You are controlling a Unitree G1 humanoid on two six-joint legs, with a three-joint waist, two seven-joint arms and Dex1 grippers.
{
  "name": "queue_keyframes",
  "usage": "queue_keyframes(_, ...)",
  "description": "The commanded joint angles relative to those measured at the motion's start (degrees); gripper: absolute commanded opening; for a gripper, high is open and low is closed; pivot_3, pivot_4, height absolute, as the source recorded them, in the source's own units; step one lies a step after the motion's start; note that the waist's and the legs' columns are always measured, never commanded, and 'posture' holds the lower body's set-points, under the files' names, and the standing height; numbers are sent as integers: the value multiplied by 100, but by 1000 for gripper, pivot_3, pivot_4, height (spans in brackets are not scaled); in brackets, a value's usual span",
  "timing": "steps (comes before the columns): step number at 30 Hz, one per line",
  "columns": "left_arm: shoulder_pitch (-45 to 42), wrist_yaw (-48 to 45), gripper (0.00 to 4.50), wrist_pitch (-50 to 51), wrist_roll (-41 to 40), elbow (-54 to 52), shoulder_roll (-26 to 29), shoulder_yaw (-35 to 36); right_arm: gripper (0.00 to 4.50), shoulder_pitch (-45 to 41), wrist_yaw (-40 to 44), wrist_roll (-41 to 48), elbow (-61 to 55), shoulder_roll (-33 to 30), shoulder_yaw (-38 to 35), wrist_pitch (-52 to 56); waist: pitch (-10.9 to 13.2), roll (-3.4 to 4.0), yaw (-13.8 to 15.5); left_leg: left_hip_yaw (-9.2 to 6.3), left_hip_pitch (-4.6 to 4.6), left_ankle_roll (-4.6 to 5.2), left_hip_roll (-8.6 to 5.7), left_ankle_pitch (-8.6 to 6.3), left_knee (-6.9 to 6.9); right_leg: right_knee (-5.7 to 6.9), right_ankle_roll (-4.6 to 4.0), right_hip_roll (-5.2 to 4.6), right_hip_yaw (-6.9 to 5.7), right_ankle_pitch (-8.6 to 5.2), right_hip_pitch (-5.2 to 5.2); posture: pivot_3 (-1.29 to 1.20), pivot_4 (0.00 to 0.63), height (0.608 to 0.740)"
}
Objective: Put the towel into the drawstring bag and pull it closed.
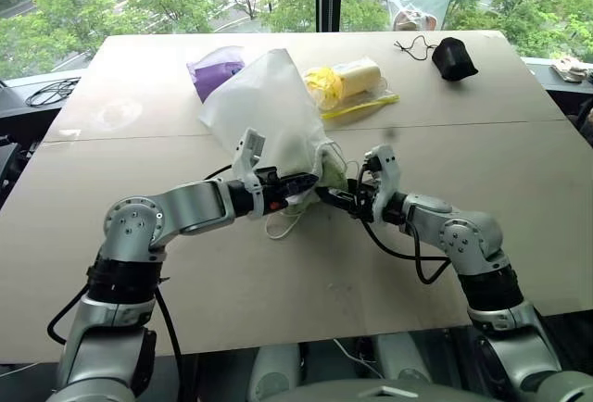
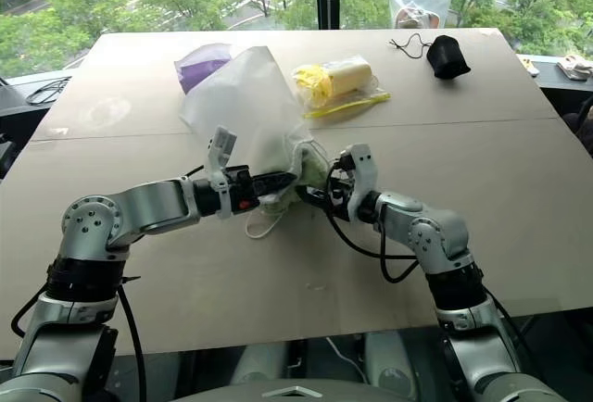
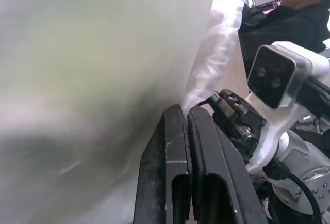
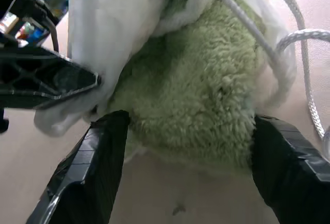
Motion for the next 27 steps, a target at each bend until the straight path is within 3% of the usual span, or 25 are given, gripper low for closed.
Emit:
queue_keyframes(1,-165,-189,0,41,68,91,88,162,3620,-22,253,-506,-144,72,310,-439,0,0,1,0,0,0,-1,0,0,0,0,0,1,0,0,0,150,740)
queue_keyframes(3,-211,-224,0,71,92,126,97,156,3620,-102,279,-914,164,254,517,-809,0,-1,1,0,-1,0,-1,0,0,-1,-1,0,1,1,0,0,150,740)
queue_keyframes(6,-229,-260,0,135,111,128,146,150,2797,-334,269,-1529,946,768,679,-1695,0,-1,-13,3,0,-1,-2,0,1,-2,-1,0,4,1,0,0,150,740)
queue_keyframes(8,-217,-265,0,161,107,122,171,165,1664,-412,341,-1613,1383,1179,488,-2287,0,-1,-4,1,-1,-3,-2,1,0,-3,-2,0,3,2,-1,0,150,740)
queue_keyframes(9,-208,-255,0,168,94,124,182,173,1420,-442,401,-1569,1549,1358,365,-2456,0,-2,-2,1,-2,-3,-2,1,0,-3,-4,0,3,4,-1,0,150,740)
queue_keyframes(12,-175,-248,0,216,50,100,253,166,93,-583,719,-1496,1905,1770,160,-2940,1,-4,0,2,-5,-21,3,12,0,-6,-14,-2,4,10,-1,0,150,740)
queue_keyframes(21,14,-289,0,284,-219,-116,201,327,34,-1139,1699,-531,2685,2710,-837,-3157,1,-4,3,3,-5,-22,21,13,0,-6,-17,-6,1,12,0,0,150,740)
queue_keyframes(27,287,-525,0,413,-219,-474,26,493,34,-1445,1970,530,2916,2804,-1562,-2778,3,-2,0,2,-5,-20,22,11,0,-5,-18,-7,-1,12,1,0,150,740)
